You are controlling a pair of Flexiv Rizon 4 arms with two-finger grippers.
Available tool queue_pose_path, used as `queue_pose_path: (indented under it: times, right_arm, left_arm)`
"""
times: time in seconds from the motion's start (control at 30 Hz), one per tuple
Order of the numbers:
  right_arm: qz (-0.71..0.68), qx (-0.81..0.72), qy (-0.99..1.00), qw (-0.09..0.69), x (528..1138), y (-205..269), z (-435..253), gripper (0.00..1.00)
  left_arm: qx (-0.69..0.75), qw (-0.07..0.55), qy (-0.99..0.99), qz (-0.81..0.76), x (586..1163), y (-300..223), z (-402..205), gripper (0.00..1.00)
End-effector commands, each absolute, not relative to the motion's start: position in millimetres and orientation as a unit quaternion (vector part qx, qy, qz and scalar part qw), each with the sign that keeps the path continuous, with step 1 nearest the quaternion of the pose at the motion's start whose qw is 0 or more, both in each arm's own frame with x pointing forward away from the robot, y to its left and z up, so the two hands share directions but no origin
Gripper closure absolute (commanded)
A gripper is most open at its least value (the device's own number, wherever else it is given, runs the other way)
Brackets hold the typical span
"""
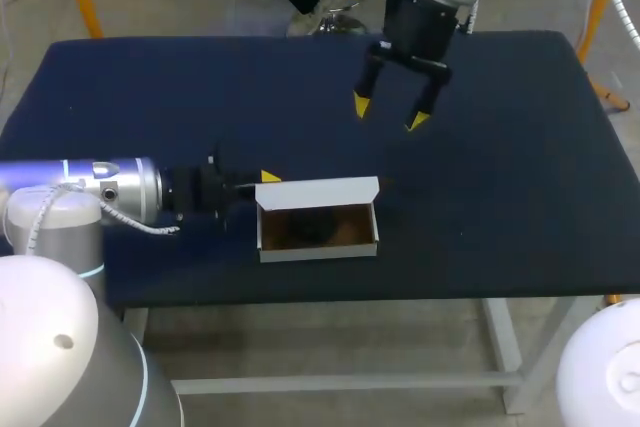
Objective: Assemble the packaging by folding the flat box into shape, placing the metal phone stand inside, and closing the box properly
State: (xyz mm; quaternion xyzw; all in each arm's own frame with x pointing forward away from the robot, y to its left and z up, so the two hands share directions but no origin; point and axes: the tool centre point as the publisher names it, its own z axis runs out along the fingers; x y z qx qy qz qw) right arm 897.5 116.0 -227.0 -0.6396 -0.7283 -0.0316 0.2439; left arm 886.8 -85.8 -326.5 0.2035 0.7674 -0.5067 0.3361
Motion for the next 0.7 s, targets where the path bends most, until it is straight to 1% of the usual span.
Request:
queue_pose_path:
  times: [0.03, 0.33, 0.7]
  right_arm:
    - [-0.023, -0.648, -0.710, 0.275, 899.0, 109.4, -232.7, 0.00]
    - [-0.002, -0.695, -0.650, 0.307, 882.3, 108.6, -243.9, 0.00]
    - [-0.002, -0.696, -0.649, 0.308, 880.1, 108.3, -243.7, 0.00]
  left_arm:
    - [0.203, 0.348, 0.764, -0.504, 882.4, -86.5, -328.5, 1.00]
    - [0.218, 0.365, 0.762, -0.488, 880.9, -91.1, -333.2, 1.00]
    - [0.235, 0.382, 0.754, -0.480, 880.8, -91.4, -338.1, 1.00]
